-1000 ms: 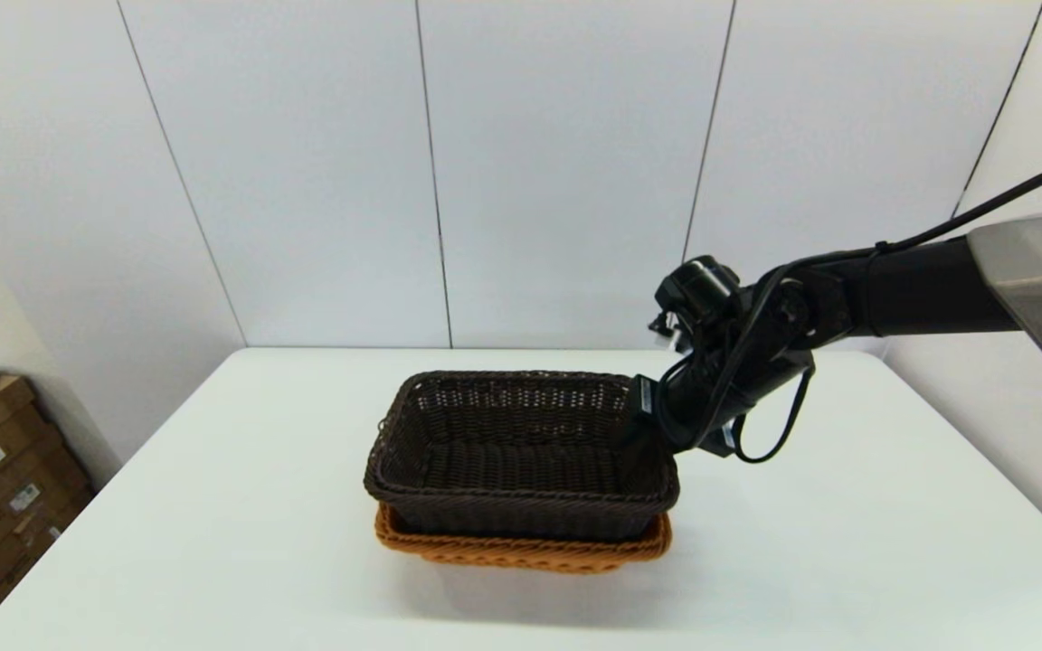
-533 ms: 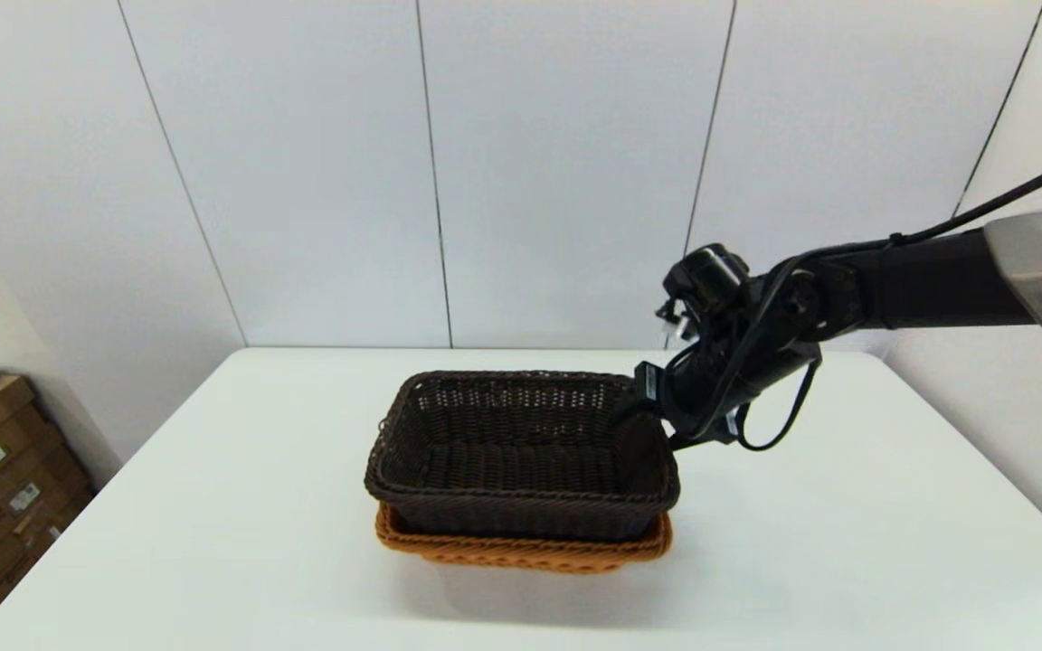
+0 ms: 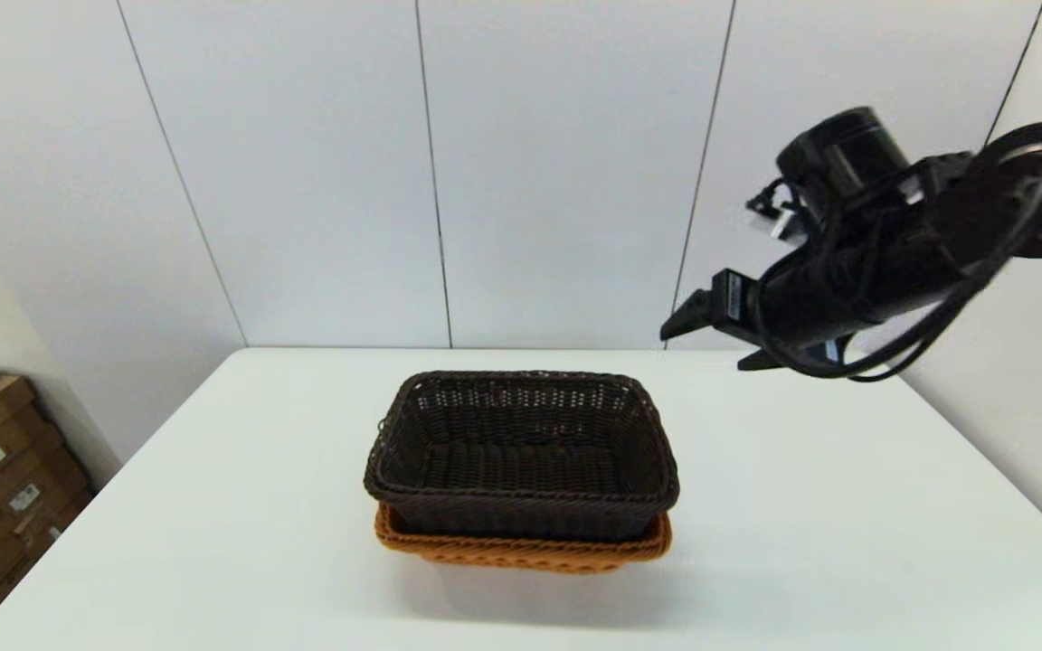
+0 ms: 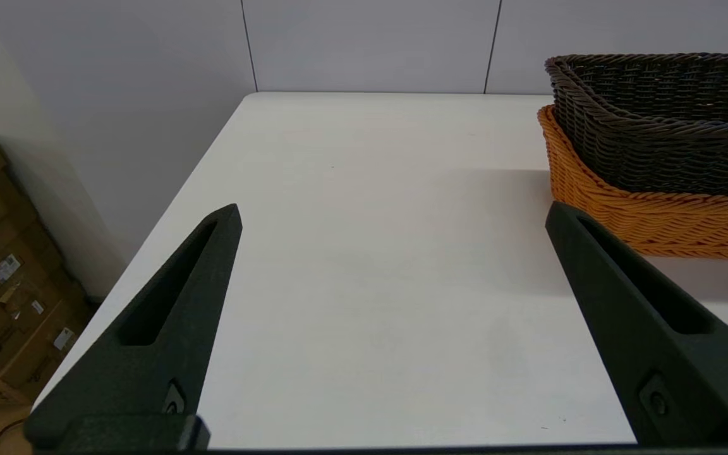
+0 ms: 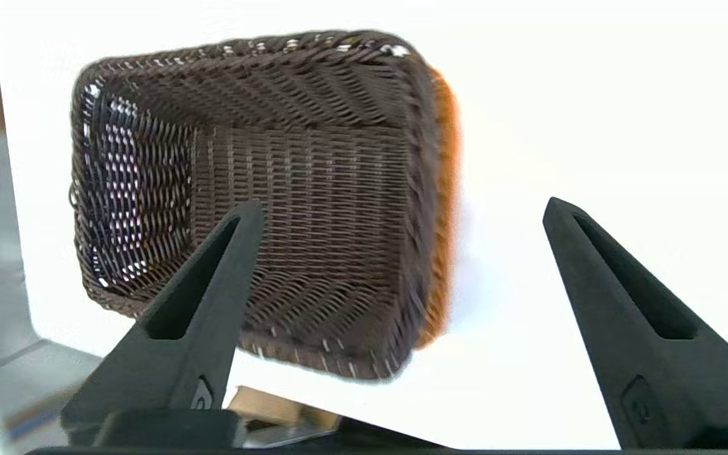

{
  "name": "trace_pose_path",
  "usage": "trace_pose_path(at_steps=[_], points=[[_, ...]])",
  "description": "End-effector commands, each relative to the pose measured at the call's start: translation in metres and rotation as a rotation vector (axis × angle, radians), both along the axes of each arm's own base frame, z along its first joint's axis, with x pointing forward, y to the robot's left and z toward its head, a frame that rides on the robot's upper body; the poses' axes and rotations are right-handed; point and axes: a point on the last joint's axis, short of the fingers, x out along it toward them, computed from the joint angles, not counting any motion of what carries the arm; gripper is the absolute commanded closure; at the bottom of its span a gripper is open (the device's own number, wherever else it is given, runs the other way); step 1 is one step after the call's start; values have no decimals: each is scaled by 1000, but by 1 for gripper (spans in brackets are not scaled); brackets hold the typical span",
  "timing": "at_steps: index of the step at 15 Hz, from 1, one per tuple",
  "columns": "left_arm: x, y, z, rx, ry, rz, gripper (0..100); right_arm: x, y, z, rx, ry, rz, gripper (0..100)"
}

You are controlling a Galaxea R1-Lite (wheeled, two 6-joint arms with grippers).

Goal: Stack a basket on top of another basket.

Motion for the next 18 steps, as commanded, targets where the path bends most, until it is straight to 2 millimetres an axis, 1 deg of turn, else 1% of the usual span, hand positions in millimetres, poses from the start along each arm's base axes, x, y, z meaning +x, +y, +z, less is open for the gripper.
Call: trace_pose_path(at_steps=[1,2,3,4,6,9,10,11,13,15,18], points=[[0,0,0,-1,-2,2,0,-113,-42,40,-57,-163,-82,0],[0,0,0,-1,0,0,0,-134,-56,39,-55,-176,-104,0],[0,0,0,-1,-2,0,0,-161,-73,36,-51,-201,-137,0],[0,0,0,-1,0,0,0,-182,-84,30,-49,-216,-160,0],[0,0,0,-1,0,2,0,-222,-101,19,-33,-264,-203,0],[0,0,0,-1,0,2,0,-269,-120,-5,-24,-327,-319,0],[0,0,0,-1,-2,2,0,-281,-123,-12,-23,-345,-360,0],[0,0,0,1,0,2,0,-297,-124,-21,-13,-359,-380,0],[0,0,0,-1,0,0,0,-322,-125,-40,-2,-407,-402,0],[0,0,0,-1,0,0,0,-340,-125,-58,-23,-465,-405,0],[0,0,0,-1,-2,0,0,-361,-125,-84,-38,-526,-393,0]])
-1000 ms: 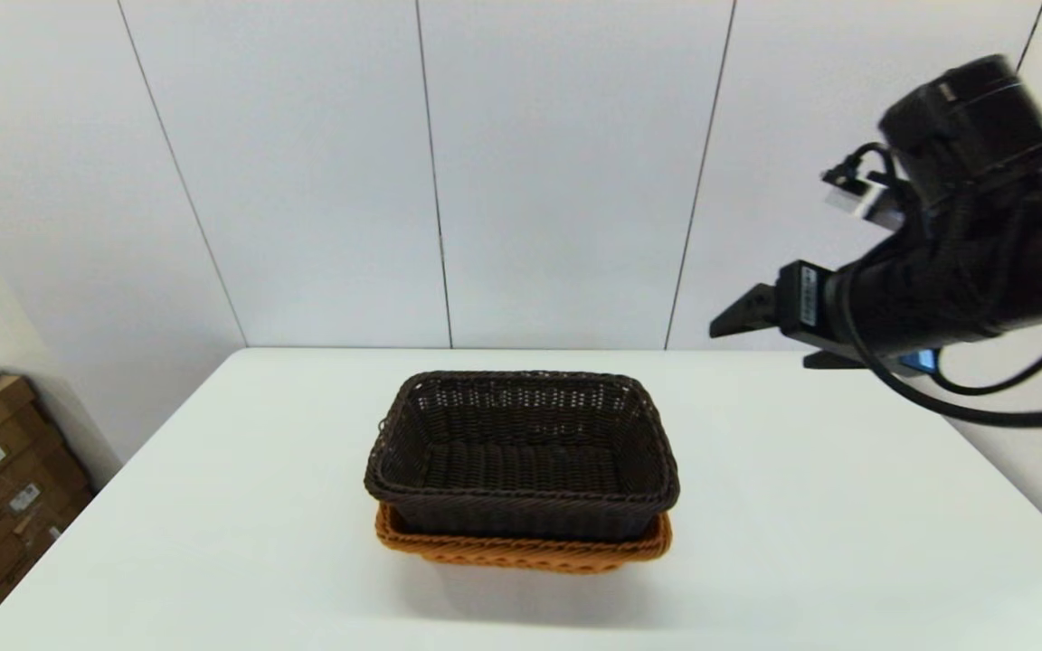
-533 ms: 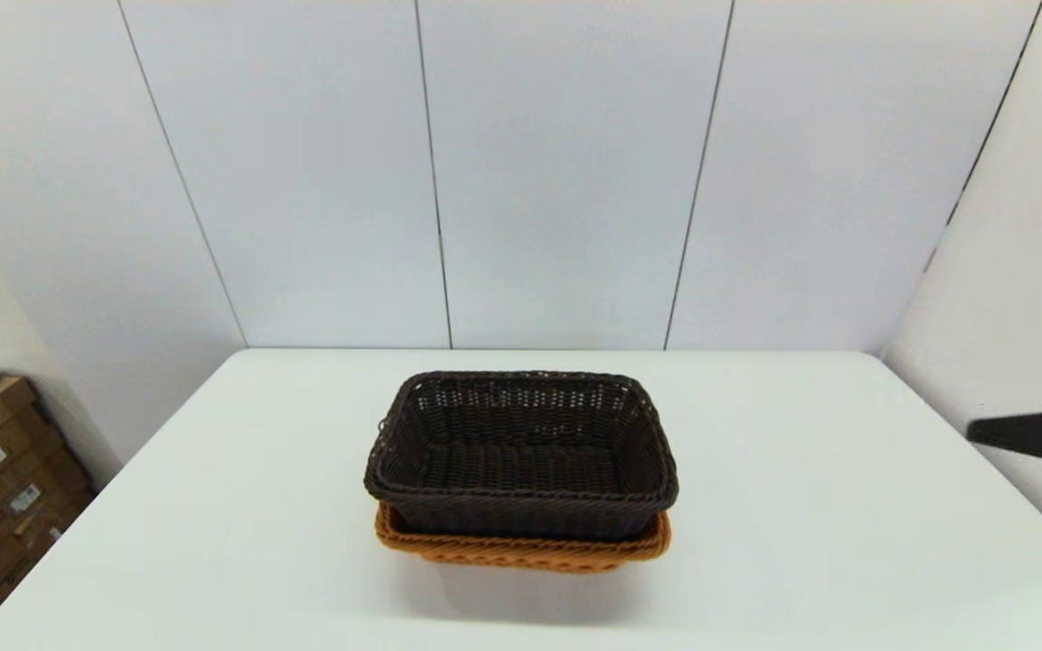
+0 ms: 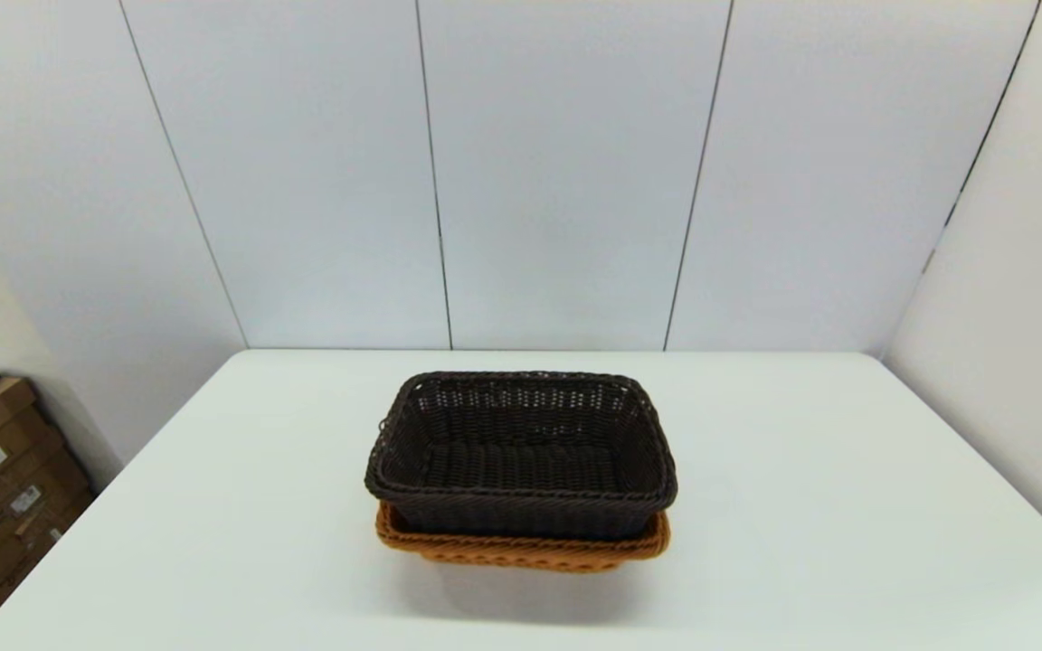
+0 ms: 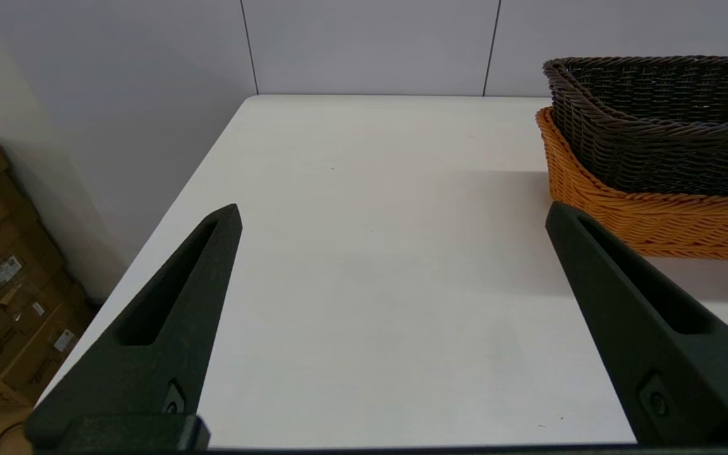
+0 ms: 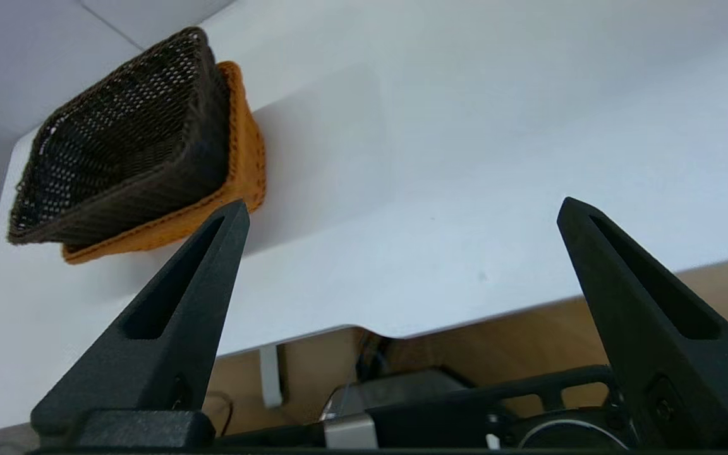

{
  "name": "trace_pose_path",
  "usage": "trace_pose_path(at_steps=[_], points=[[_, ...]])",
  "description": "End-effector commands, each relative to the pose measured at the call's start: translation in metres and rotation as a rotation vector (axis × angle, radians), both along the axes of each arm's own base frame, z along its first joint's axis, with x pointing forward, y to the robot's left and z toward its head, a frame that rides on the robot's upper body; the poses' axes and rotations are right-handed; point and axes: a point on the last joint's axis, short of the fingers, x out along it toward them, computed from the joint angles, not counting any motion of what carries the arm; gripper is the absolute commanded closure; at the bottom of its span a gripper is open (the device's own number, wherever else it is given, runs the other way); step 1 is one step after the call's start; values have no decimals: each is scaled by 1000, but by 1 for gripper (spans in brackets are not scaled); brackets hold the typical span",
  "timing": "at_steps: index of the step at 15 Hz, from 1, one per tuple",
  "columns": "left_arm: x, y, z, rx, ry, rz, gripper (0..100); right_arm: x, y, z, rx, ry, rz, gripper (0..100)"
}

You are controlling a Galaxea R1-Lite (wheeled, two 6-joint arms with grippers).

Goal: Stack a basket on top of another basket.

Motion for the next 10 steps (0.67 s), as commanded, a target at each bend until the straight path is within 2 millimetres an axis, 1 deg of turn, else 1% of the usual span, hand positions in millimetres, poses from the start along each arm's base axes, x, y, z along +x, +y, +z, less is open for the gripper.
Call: trace_pose_path(at_steps=[1,3,8,10], points=[[0,0,0,0,0,0,0,-41,0,-40,-49,-117,-4,0],[0,0,0,0,0,0,0,-49,1,-47,-57,-137,-16,0],[0,0,0,0,-1,1,0,-56,0,-60,-72,-166,-62,0],[0,0,0,0,-1,0,0,-61,0,-73,-133,-205,-36,0]])
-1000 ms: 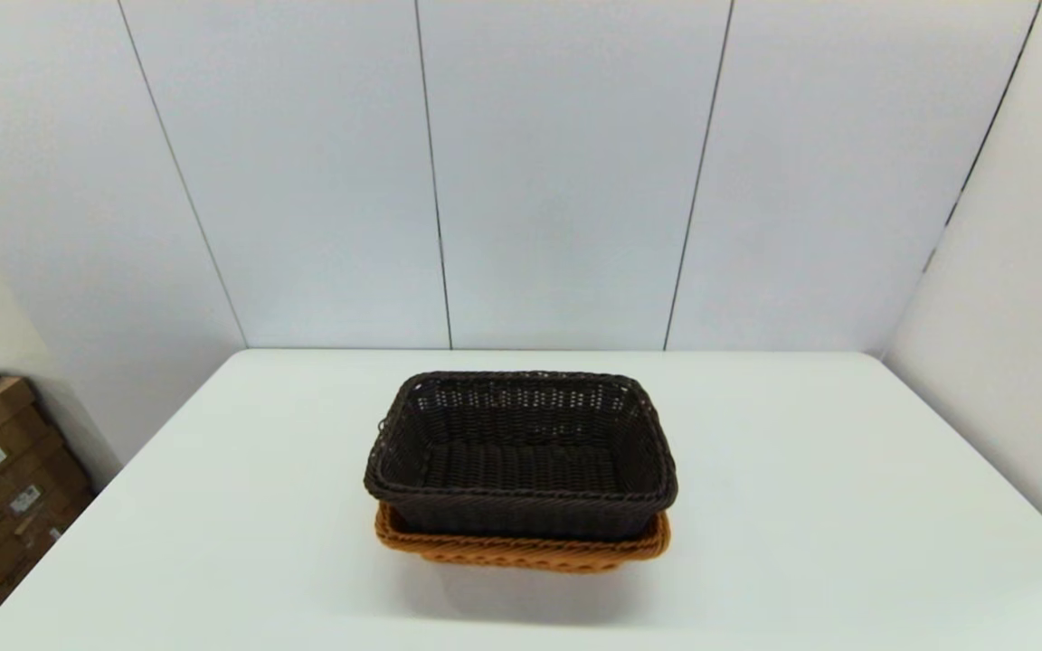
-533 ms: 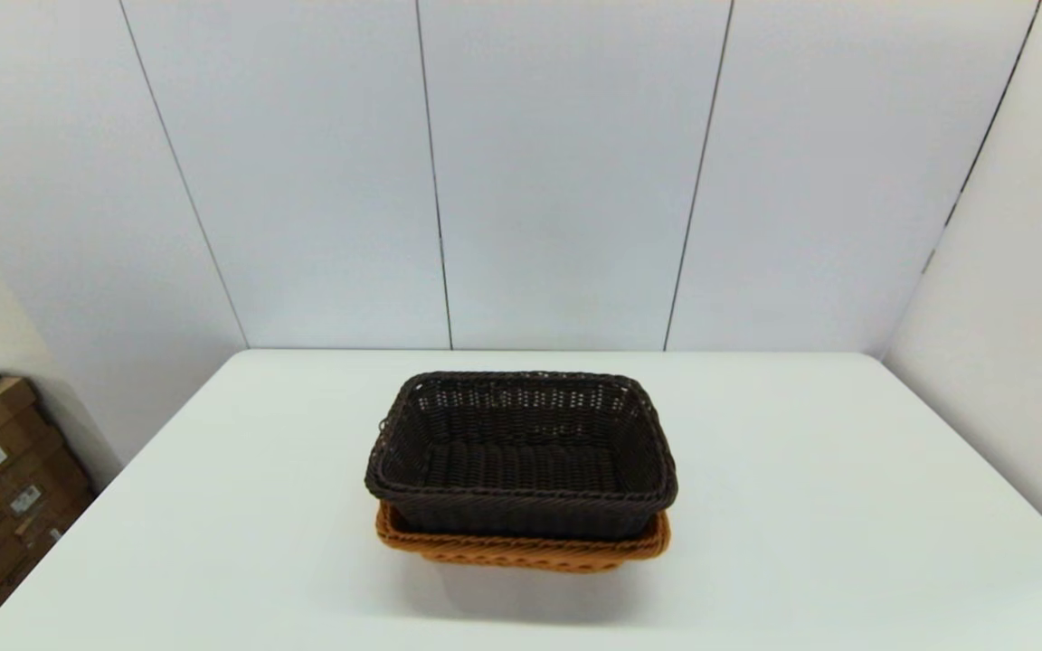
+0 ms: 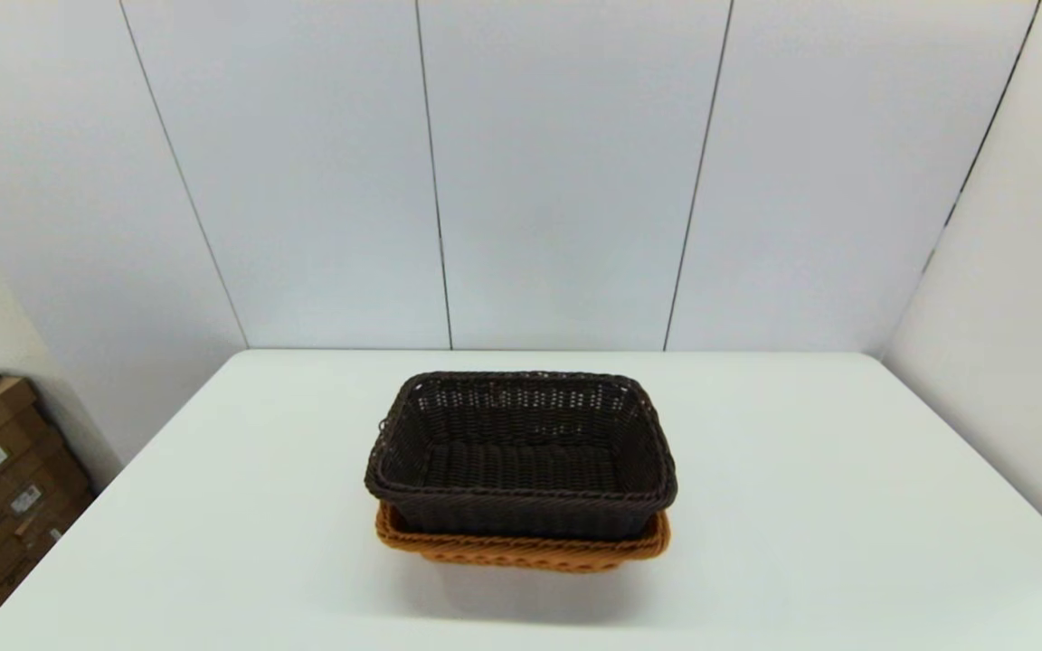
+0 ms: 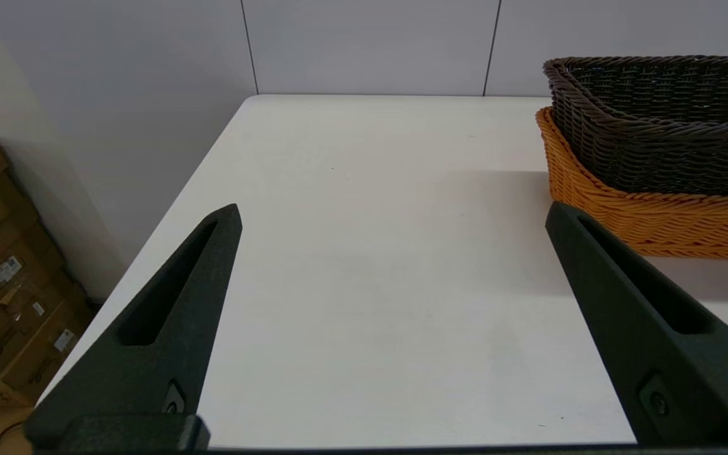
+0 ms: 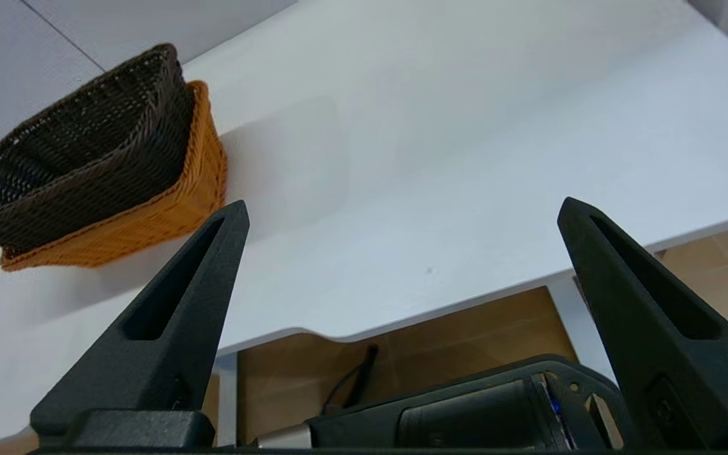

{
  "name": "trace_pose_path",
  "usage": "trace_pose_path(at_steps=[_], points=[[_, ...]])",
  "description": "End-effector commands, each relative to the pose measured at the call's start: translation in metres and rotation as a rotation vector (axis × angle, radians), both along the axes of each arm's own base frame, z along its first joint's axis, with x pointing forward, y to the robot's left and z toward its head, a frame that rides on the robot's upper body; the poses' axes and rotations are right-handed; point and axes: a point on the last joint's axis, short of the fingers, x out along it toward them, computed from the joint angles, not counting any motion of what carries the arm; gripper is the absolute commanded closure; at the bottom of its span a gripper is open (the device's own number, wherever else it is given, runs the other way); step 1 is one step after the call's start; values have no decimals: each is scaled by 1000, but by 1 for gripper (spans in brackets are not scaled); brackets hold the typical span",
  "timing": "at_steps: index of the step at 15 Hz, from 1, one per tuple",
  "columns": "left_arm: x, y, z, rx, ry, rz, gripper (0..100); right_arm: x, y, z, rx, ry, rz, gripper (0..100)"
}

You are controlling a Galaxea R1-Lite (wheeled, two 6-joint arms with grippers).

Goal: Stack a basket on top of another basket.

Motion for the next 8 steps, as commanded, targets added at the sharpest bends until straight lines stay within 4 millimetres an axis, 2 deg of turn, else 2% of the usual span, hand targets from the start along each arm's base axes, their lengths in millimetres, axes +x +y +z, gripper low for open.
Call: trace_pose_path(at_steps=[1,4,8], points=[[0,0,0,0,-1,0,0,-5,0,-22,-113,-30,31,0],[0,0,0,0,-1,0,0,0,0,-25,-176,-44,46,0],[0,0,0,0,0,0,0,38,0,-52,-397,-170,66,0]])
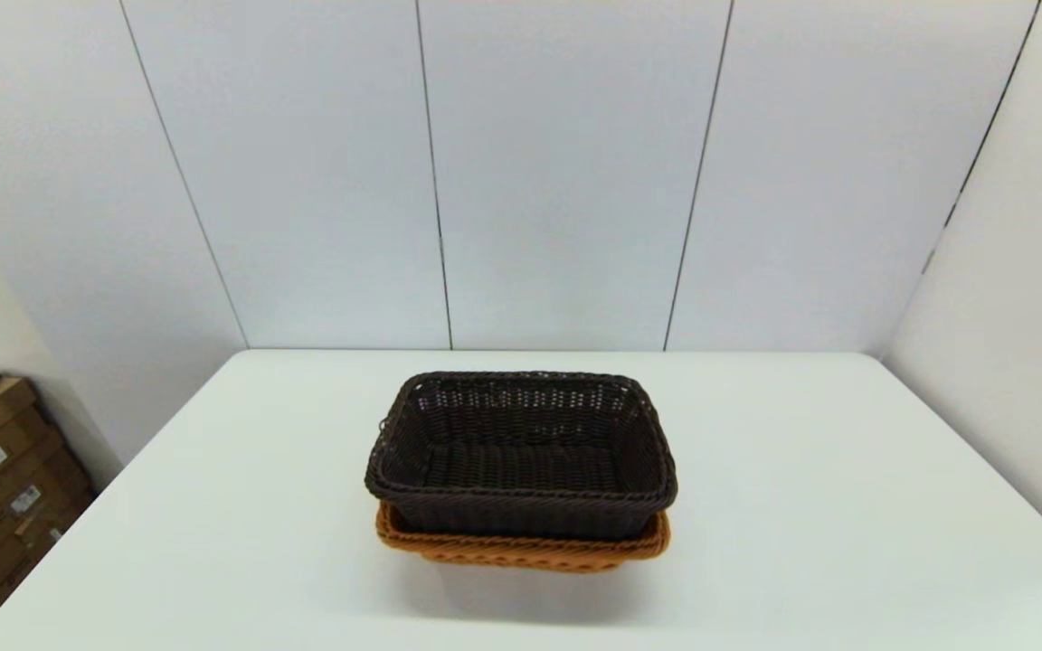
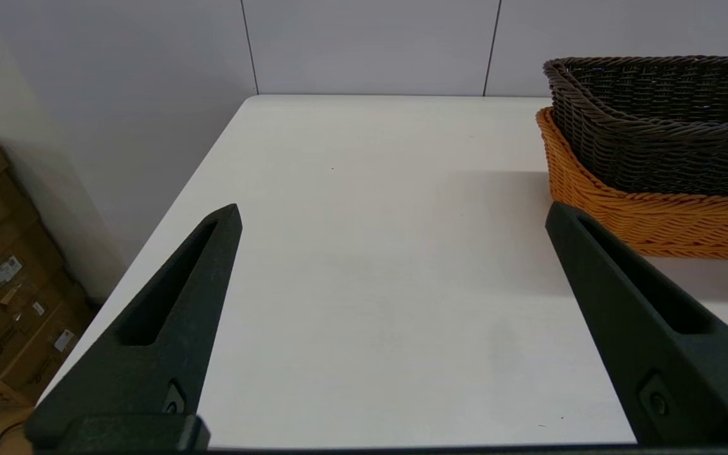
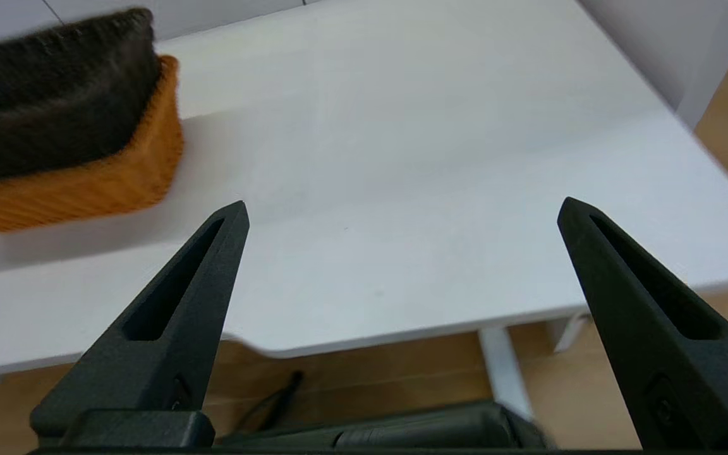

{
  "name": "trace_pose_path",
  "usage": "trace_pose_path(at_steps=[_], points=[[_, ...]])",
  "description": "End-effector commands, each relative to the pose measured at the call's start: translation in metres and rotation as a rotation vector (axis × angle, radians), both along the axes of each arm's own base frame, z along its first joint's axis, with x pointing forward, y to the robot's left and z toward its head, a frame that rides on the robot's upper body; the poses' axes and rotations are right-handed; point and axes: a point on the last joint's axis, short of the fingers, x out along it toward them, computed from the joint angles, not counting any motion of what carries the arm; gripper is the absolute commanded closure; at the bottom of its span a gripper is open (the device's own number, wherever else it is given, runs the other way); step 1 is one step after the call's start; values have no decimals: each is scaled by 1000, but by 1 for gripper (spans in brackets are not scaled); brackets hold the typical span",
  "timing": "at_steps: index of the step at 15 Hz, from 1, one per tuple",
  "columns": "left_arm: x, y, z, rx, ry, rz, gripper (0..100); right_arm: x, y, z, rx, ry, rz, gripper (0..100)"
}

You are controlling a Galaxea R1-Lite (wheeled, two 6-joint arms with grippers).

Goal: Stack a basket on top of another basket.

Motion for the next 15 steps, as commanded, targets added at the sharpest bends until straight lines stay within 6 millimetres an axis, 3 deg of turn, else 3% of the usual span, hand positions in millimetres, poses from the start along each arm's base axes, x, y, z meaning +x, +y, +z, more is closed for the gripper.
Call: trace_pose_path(at_steps=[1,8,15], points=[[0,0,0,-1,-1,0,0,32,0,-23,-167,-155,18,0],[0,0,0,-1,0,0,0,39,2,-35,-284,-166,121,0],[0,0,0,-1,0,1,0,39,2,-35,-265,-173,119,0]])
